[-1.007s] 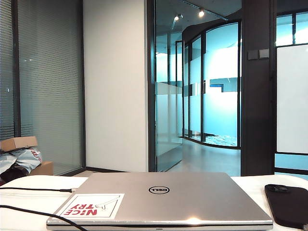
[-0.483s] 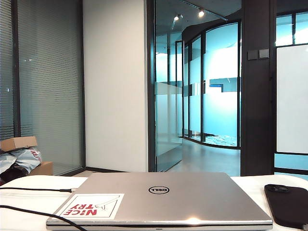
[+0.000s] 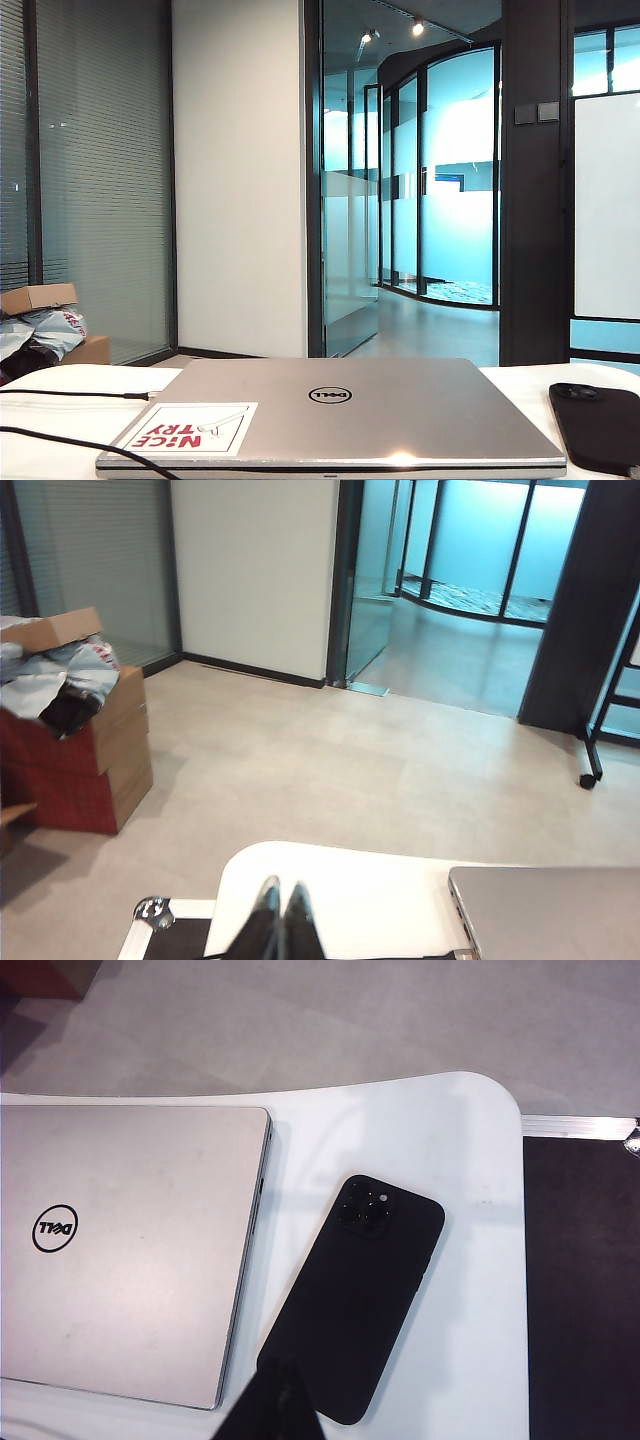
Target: Pick up the charging cable and the phone, plug the charging cable into the charging port on the phone, and finally place them back on the table.
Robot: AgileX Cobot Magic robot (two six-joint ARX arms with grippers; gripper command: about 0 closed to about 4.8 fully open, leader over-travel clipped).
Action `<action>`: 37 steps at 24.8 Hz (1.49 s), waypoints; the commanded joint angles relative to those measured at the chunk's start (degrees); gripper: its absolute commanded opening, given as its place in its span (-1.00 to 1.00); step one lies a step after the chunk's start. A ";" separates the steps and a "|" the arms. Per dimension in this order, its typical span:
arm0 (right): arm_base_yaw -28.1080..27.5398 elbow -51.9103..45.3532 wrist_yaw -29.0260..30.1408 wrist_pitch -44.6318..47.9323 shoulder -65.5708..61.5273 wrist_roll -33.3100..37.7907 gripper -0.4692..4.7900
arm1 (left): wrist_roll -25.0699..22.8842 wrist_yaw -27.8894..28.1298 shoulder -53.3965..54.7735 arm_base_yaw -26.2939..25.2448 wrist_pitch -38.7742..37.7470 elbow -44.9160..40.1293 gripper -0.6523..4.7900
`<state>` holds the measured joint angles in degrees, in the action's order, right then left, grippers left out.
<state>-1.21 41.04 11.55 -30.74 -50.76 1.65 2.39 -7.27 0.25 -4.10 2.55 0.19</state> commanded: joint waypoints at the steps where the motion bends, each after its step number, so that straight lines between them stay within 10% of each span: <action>1: 0.09 0.26 0.07 1.01 0.17 0.04 -0.85 | -6.80 -0.07 0.09 2.38 0.52 -0.04 -0.78; 32: 0.09 0.24 -0.35 1.42 0.22 0.00 -0.85 | -6.47 -0.07 0.09 4.13 0.55 -0.02 -0.78; 37: 1.11 -2.49 -14.14 6.58 5.22 -0.42 -0.85 | -6.47 -0.07 0.09 4.13 0.57 -0.02 -0.78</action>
<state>0.08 39.59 2.57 -27.77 -46.19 1.41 -4.25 -7.29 0.27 0.03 2.52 0.19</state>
